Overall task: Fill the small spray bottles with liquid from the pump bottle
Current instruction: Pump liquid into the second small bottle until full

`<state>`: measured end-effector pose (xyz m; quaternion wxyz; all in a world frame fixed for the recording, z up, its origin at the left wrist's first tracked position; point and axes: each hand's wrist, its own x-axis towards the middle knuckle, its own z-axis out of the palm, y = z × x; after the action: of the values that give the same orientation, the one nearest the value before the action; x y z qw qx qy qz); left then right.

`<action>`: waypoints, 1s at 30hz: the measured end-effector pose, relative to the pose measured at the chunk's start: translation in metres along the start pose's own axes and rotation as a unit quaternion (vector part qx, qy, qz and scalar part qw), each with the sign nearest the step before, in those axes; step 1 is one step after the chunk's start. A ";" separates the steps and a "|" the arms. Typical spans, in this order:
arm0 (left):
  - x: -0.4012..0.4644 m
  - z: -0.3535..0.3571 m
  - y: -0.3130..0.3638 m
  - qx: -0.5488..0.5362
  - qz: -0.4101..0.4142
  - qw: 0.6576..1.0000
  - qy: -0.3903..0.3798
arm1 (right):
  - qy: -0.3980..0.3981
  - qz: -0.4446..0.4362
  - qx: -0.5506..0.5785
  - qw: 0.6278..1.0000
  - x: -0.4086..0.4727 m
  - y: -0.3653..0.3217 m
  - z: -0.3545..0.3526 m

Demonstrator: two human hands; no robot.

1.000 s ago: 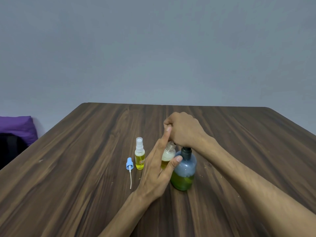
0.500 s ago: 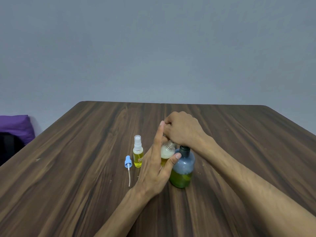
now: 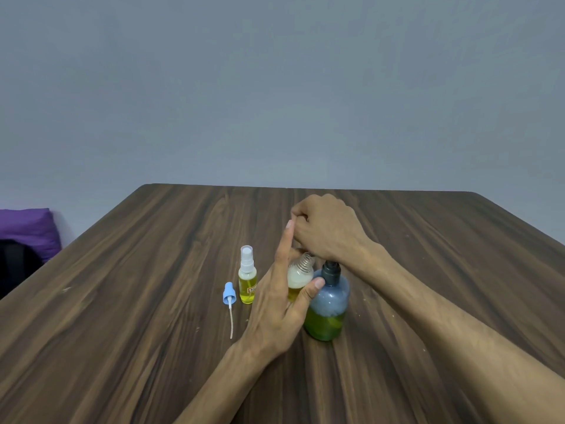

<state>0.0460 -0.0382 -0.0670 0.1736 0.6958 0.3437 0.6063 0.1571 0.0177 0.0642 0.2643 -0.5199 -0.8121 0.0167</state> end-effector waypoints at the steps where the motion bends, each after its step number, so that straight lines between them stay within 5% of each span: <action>1: 0.000 0.000 -0.001 -0.004 -0.005 1.000 -0.003 | -0.002 -0.004 -0.006 1.000 0.000 0.000 0.001; 30: 0.001 0.002 0.004 -0.032 -0.031 0.999 -0.011 | -0.015 -0.013 -0.030 0.999 -0.001 0.005 0.004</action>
<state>0.0487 -0.0405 -0.0638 0.2179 0.6852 0.3442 0.6037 0.1599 0.0208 0.0586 0.2364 -0.5166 -0.8230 -0.0028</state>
